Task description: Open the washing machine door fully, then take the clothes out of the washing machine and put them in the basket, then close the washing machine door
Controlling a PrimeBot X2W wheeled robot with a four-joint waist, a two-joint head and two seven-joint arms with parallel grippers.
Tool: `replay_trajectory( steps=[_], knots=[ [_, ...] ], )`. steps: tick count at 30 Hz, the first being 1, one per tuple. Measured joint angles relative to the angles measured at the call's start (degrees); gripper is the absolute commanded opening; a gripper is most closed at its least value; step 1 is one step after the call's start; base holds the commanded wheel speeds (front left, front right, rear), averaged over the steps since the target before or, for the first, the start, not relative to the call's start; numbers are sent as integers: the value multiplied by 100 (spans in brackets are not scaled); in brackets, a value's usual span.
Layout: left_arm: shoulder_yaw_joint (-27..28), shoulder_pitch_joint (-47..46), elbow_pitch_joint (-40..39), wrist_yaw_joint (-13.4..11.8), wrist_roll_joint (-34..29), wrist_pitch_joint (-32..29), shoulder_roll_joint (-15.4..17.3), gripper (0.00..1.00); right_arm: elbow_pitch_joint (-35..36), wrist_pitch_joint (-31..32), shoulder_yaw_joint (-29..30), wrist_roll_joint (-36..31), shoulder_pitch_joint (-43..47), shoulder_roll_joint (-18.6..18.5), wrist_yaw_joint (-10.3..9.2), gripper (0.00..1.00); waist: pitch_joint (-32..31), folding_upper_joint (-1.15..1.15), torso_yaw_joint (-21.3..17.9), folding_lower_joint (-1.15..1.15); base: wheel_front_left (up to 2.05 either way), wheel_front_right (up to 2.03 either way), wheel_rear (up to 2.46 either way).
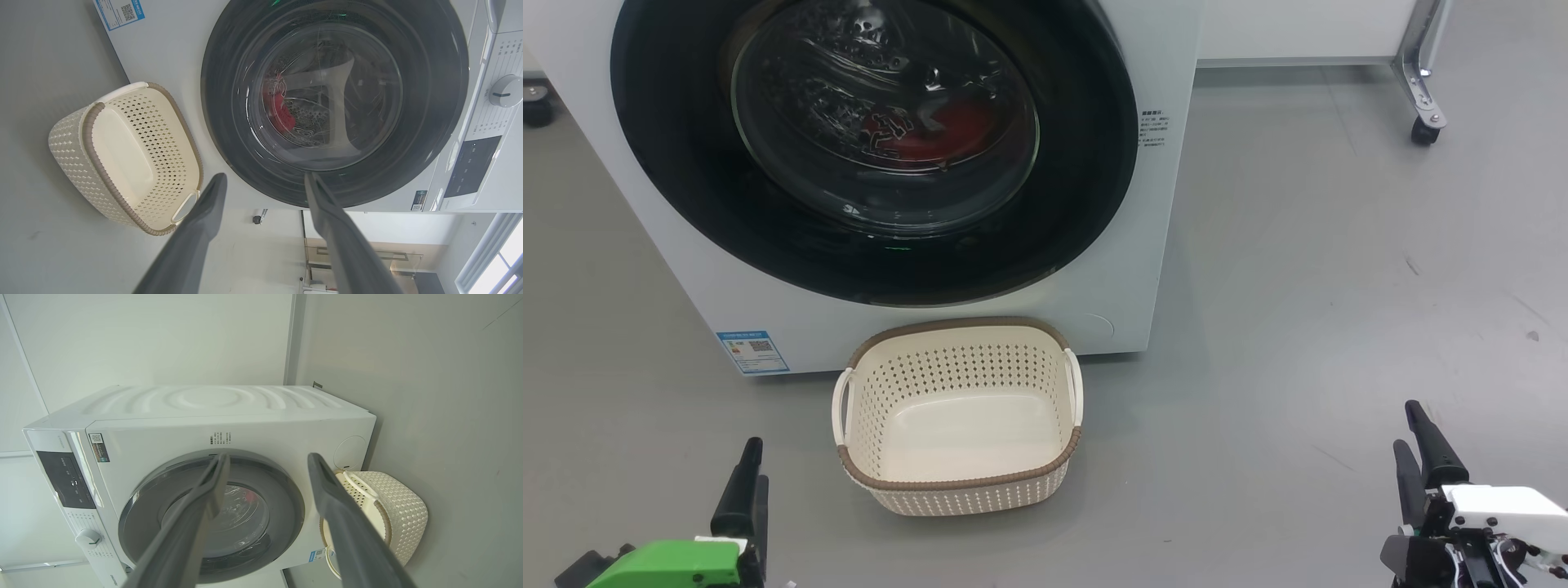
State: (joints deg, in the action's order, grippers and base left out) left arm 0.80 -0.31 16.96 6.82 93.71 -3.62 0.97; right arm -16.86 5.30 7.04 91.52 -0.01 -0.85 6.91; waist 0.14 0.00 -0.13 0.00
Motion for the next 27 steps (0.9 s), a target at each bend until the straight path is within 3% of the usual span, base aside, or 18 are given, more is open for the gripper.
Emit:
replay_trajectory(
  steps=[16,27],
  knots=[
    [-391,-26,-176,1,-386,328,35,100,235,-220,-148,-593,21,-179,1,100,-13,0,5,0,0,0,0],
    [-645,-97,-268,-54,-1370,589,246,100,392,-498,-348,-1367,55,-399,1,100,-29,0,17,0,0,0,0]
  ],
)
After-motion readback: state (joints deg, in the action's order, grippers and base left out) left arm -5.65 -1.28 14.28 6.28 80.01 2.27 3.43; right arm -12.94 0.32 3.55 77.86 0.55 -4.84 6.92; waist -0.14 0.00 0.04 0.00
